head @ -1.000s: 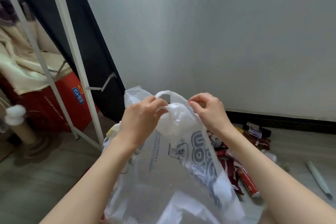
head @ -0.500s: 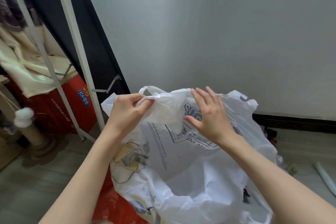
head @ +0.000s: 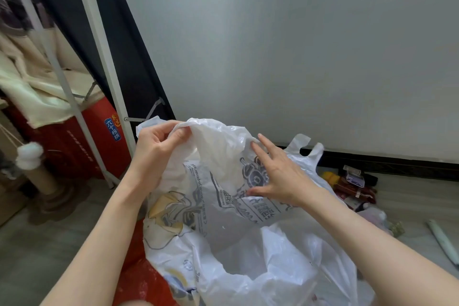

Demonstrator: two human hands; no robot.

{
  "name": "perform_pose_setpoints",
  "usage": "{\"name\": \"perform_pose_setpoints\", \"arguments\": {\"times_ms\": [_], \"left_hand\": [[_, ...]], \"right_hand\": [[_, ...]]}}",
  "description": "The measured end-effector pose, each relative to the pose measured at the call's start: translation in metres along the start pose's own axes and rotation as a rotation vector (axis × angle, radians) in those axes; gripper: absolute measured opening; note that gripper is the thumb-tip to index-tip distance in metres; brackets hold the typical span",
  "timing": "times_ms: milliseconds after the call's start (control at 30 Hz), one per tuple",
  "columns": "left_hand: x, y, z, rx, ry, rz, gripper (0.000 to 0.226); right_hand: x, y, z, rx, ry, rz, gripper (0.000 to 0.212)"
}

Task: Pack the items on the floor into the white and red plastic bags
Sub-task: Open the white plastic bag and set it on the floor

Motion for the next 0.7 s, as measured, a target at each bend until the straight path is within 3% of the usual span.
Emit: {"name": "perform_pose_setpoints", "arguments": {"times_ms": [100, 200, 300, 433, 600, 700], "left_hand": [[-0.005, 0.000, 0.002, -0.005, -0.065, 0.057, 0.017], [-0.005, 0.000, 0.003, 0.019, -0.037, 0.072, 0.016], [-0.005, 0.001, -0.002, 0.012, -0.021, 0.084, 0.015], [0.003, 0.001, -0.003, -0.008, -0.045, 0.056, 0.015], [0.015, -0.002, -0.003, -0.043, -0.098, -0.029, 0.014], [0.005, 0.000, -0.002, 0.010, 0.050, -0.037, 0.009]], "right_hand": [[0.005, -0.002, 0.000, 0.006, 0.026, 0.038, 0.090], [-0.010, -0.001, -0.005, 0.029, 0.226, 0.199, 0.066], [-0.028, -0.002, -0.017, -0.009, 0.467, 0.306, 0.083], [-0.030, 0.000, -0.036, -0.053, 0.417, 0.326, 0.095], [-0.044, 0.005, -0.035, -0.048, 0.426, 0.500, 0.036], [-0.051, 0.006, -0.017, 0.067, 0.625, 0.457, 0.013]]}}
Point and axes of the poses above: each hand's wrist, its own y-axis towards the middle knuckle, its own x-axis out of the palm, z = x × y, the point moved 9 cm from there along y, towards the middle knuckle, and after that the axes turned 4 degrees about z, right-handed, at the moved point
